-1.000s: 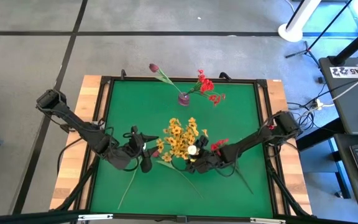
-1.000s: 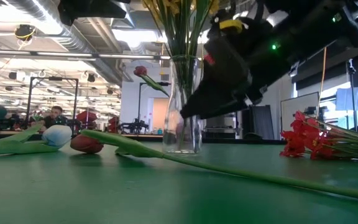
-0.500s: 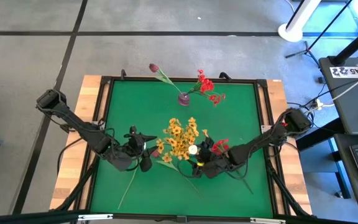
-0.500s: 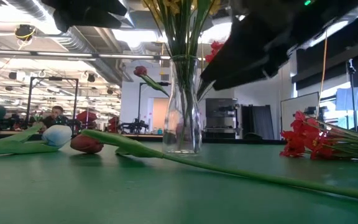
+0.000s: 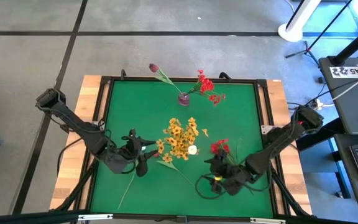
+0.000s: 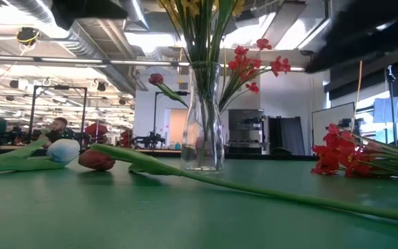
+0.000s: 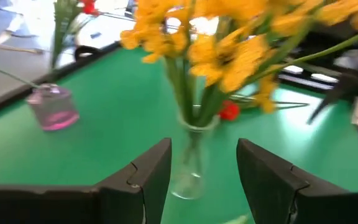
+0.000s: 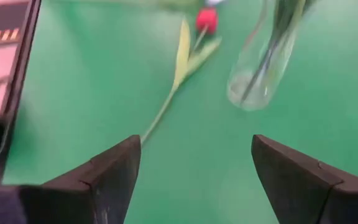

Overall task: Sort flowers into vase by color
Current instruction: Put the red flowers into the purple vase

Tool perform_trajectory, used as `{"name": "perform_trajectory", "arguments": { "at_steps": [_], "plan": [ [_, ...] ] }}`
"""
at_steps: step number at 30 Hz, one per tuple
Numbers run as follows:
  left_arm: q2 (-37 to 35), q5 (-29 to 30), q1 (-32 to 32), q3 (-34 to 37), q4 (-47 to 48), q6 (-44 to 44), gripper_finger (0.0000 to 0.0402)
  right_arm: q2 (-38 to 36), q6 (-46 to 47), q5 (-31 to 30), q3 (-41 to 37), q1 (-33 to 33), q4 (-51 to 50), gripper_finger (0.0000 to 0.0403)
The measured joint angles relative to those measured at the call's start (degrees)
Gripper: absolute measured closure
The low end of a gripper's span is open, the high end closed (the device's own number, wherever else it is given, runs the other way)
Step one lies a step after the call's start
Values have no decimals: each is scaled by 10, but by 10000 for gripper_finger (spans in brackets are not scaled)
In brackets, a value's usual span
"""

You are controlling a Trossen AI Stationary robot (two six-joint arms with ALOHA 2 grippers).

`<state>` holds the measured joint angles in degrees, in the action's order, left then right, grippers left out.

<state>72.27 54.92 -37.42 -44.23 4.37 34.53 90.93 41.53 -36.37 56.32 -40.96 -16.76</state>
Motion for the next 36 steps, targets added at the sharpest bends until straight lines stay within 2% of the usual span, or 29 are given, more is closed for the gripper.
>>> {"name": "perform_trajectory", "arguments": {
  "at_steps": [3, 6, 10, 13, 21, 24, 28, 32, 36],
  "plan": [
    [-23, -23, -11, 0, 3, 10, 227, -18, 71, 18, 0, -20, -71, 97],
    [-45, -30, -24, 0, 3, 12, 227, -33, 185, 53, 0, -33, -185, 97],
    [-60, -31, -37, 0, 5, 19, 227, -37, 323, 157, -1, -33, -325, 97],
    [-60, -31, -42, 0, 8, 26, 227, -36, 371, 225, -1, -33, -375, 97],
    [-59, -34, -47, 0, 8, 41, 227, -34, 414, 257, -30, -29, -369, 97],
    [-59, -36, -48, 0, 8, 43, 227, -34, 433, 296, -81, -20, -317, 97],
    [-59, -40, -48, 0, 8, 44, 227, -37, 445, 314, -149, -20, -228, 104],
    [-59, -47, -48, 0, 9, 44, 227, -37, 450, 315, -163, -22, -214, 142],
    [-59, -47, -48, 0, 12, 44, 227, -35, 437, 310, -142, -22, -235, 216]
  ]
}}
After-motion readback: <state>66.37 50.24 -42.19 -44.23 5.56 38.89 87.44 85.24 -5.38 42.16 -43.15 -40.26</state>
